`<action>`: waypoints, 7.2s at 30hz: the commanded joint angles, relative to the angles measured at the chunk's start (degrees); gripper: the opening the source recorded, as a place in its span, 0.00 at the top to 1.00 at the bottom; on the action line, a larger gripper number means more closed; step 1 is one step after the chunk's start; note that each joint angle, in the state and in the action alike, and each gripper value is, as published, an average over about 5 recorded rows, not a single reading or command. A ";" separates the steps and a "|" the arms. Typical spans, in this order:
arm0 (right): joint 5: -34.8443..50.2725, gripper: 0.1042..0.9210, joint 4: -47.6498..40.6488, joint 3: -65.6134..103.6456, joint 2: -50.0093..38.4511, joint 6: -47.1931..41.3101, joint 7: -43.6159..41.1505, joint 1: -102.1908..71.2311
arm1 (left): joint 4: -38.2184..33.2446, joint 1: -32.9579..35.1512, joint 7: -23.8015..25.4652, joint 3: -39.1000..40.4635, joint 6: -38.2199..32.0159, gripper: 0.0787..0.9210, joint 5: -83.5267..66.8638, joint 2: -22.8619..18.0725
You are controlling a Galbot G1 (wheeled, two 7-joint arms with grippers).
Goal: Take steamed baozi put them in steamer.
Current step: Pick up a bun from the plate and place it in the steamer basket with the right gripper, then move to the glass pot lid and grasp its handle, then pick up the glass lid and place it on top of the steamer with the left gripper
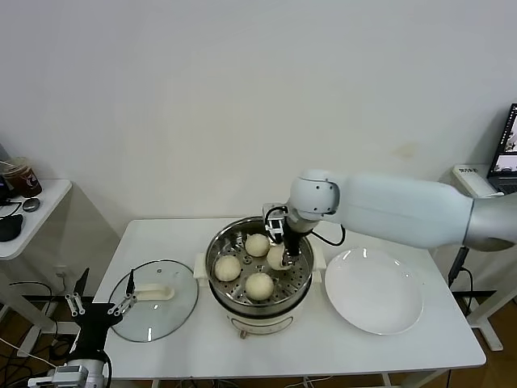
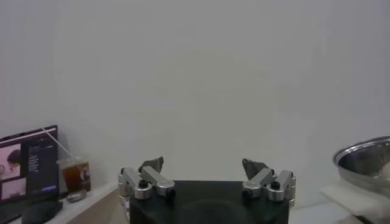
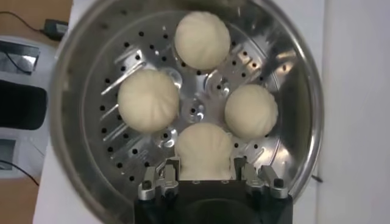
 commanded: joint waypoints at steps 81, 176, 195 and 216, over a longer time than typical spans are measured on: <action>-15.68 0.12 32.89 136.44 24.05 55.28 36.51 -129.01 | 35.80 -15.15 -14.40 5.72 -8.11 0.12 85.82 13.64; -32.46 0.12 21.26 122.09 26.93 55.90 38.42 -123.33 | 1.00 -46.04 18.65 54.83 47.66 0.90 68.90 14.87; -32.43 0.12 20.91 121.86 26.74 56.39 38.14 -123.66 | 8.36 -42.65 18.84 56.39 43.23 0.90 83.43 6.34; -32.31 0.12 21.00 121.22 25.93 56.54 37.84 -124.40 | 11.13 -39.63 16.38 52.98 42.03 0.90 83.53 4.61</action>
